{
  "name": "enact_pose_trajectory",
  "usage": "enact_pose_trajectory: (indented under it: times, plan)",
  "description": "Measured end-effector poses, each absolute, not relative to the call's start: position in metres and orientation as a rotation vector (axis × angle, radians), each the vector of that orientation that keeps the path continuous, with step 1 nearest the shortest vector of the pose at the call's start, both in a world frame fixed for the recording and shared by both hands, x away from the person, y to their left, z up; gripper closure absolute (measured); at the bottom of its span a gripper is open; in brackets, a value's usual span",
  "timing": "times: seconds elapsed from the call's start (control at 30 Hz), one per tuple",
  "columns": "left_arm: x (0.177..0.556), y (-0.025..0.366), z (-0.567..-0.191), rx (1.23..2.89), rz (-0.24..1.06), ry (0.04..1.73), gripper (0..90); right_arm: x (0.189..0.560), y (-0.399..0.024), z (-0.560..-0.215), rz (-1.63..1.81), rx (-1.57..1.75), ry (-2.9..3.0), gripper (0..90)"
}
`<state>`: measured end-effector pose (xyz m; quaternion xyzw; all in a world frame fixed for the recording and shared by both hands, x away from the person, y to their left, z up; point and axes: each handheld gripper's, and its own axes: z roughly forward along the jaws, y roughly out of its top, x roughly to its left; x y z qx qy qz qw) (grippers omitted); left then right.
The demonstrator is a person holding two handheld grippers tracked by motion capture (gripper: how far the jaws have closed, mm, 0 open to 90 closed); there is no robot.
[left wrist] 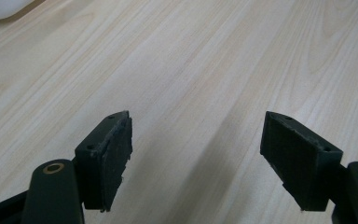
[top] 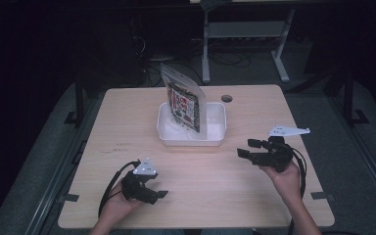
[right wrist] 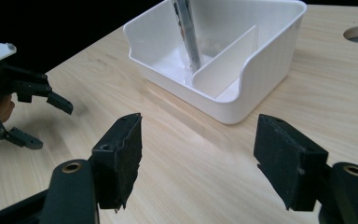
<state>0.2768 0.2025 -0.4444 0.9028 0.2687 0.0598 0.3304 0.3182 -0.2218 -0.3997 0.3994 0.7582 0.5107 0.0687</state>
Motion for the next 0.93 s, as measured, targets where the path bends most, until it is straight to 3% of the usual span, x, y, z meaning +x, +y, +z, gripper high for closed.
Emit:
enact_pose_trajectory:
  times: [0.93]
  plan:
    - [0.276, 0.202, -0.446, 2.37, 0.155, 0.7, 23.8, 0.274, -0.25, -0.441, 1.522, 1.279, 2.316, 26.2]
